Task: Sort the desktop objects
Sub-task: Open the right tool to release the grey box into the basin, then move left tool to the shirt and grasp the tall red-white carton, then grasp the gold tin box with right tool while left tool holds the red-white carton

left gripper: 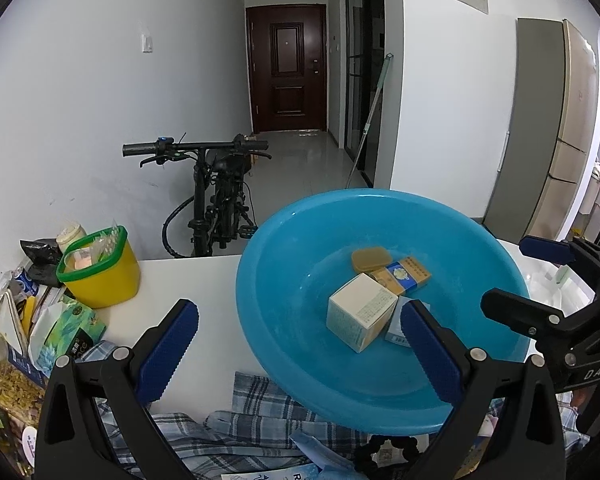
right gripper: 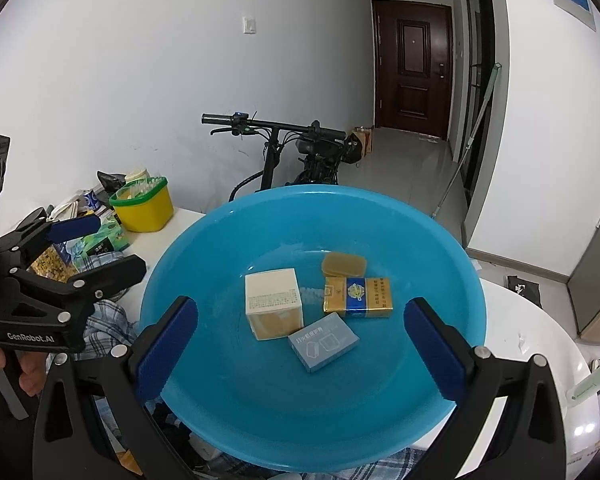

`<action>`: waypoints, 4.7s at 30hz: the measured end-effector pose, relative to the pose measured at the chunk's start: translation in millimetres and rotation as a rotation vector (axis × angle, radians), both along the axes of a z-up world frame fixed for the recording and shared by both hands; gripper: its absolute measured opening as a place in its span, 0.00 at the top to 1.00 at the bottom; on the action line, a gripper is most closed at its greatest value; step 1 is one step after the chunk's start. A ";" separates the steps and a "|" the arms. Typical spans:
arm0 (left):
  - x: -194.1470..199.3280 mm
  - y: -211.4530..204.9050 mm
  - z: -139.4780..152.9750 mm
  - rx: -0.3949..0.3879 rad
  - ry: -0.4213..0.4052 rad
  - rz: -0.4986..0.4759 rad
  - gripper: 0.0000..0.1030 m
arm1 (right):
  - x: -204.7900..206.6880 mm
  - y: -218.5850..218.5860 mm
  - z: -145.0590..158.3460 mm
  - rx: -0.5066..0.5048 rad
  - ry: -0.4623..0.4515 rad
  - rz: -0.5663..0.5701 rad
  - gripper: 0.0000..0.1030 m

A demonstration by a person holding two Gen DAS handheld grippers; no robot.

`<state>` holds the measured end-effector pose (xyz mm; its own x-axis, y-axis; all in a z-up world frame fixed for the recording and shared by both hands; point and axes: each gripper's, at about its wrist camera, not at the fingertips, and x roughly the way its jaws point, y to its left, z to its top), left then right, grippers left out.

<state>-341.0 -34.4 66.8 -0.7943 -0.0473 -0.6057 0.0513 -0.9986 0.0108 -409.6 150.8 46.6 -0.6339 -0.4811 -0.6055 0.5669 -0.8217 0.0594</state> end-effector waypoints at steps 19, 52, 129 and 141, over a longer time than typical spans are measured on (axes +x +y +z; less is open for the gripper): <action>140.5 14.4 -45.1 -0.131 -0.065 0.010 0.00 | 28.4 1.3 39.0 -0.099 0.065 0.062 0.00; 169.9 32.2 -118.0 -0.034 -0.205 -0.107 0.38 | 35.8 -11.0 38.5 -0.055 0.064 0.106 0.00; 194.7 1.0 -96.6 0.176 0.037 -0.171 0.77 | 124.8 12.5 -52.8 0.087 -0.084 0.026 0.50; 196.5 -2.3 -94.8 0.194 0.046 -0.165 0.77 | 129.3 13.9 14.6 0.102 0.058 -0.022 0.50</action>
<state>-144.5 -36.7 -28.0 -0.8085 0.1982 -0.5540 -0.1160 -0.9768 -0.1801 -280.3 164.8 61.2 -0.6786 -0.4046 -0.6130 0.5490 -0.8338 -0.0574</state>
